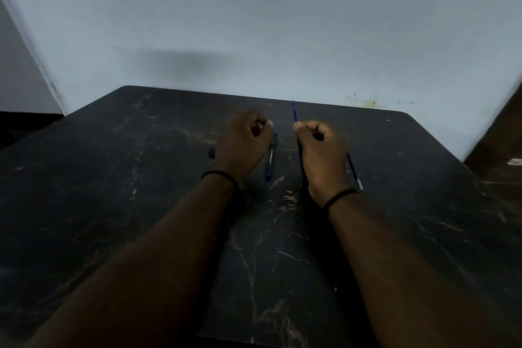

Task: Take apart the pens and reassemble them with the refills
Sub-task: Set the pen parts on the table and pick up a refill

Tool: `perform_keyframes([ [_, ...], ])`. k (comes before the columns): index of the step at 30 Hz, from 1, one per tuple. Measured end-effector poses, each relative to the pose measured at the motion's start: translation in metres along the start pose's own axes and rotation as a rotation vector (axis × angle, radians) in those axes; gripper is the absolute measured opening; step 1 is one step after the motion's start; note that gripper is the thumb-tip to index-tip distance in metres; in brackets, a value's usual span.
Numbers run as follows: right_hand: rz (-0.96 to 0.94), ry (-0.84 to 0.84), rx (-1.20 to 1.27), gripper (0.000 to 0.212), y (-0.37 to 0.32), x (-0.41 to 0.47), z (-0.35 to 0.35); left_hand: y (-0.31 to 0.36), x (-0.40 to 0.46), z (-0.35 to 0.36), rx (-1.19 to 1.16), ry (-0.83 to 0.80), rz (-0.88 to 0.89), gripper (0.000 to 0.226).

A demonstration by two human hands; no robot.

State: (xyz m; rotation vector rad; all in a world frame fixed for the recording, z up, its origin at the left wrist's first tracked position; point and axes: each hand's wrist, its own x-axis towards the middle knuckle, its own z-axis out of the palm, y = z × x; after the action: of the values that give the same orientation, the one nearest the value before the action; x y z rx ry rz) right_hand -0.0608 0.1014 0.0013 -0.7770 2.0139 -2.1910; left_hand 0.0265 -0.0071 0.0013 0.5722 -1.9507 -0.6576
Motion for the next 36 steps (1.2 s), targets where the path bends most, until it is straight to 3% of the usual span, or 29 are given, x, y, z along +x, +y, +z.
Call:
perform_keyframes([
  [4,0.026,0.027,0.083,0.015,-0.006,0.002,-0.002,0.007,-0.005,0.008,-0.176,-0.227,0.059,0.011],
  [10,0.032,0.007,0.184,0.007,-0.015,-0.001,-0.003,0.016,-0.009,0.013,-0.315,-0.4,0.01,0.006],
  [22,-0.029,-0.003,0.29,0.008,-0.022,-0.003,-0.006,0.014,-0.008,0.015,-0.238,-0.355,-0.047,0.011],
  [27,-0.124,0.143,0.359,0.007,-0.026,-0.001,-0.009,0.012,-0.007,0.012,-0.192,-0.364,-0.068,0.019],
  [32,-0.179,0.336,0.423,0.013,-0.034,0.004,-0.015,0.012,-0.006,0.009,-0.114,-0.306,-0.089,0.003],
  [36,-0.235,0.323,0.352,0.008,-0.036,0.004,-0.017,0.012,-0.004,0.008,-0.131,-0.216,-0.091,0.014],
])
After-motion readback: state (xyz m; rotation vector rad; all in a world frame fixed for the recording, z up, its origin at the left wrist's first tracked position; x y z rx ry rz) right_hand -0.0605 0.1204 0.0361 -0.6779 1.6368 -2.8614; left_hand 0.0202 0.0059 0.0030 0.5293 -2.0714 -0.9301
